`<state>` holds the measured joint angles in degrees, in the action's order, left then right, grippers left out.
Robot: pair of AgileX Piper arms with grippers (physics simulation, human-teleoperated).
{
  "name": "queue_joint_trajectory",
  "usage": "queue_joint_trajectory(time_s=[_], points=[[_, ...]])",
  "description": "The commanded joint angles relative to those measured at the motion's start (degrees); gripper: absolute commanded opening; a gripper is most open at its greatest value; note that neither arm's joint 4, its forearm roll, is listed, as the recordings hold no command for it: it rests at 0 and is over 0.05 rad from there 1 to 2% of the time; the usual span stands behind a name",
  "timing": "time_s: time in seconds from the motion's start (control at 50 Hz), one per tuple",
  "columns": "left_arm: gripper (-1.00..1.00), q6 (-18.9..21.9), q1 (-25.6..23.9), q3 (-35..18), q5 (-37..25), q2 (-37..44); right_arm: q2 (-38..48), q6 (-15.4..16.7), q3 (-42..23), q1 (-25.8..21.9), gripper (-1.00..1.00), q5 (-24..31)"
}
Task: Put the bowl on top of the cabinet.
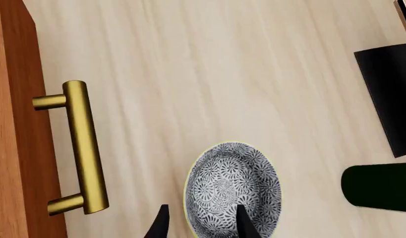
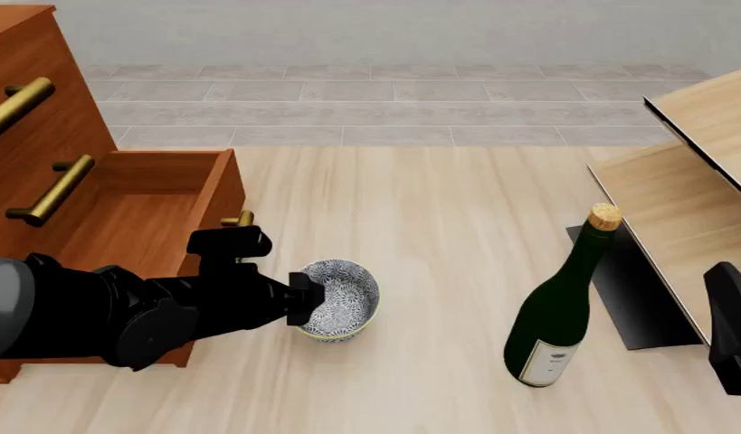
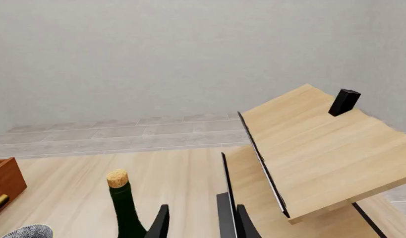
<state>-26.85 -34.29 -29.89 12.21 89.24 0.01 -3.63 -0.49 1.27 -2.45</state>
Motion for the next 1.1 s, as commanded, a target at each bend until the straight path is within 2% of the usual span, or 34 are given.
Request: queue_joint_trajectory(time_s=[0.02,1.1], points=[[1.0,-0.43,-0.42,-0.02,0.3,0.66,0.0,-0.12,-0.05,0.05,1.0,-0.01],[1.0,-1.75,-0.68,0.26,4.19,6.58,0.0,-0.59,-0.24,0.41,1.0,-0.11]])
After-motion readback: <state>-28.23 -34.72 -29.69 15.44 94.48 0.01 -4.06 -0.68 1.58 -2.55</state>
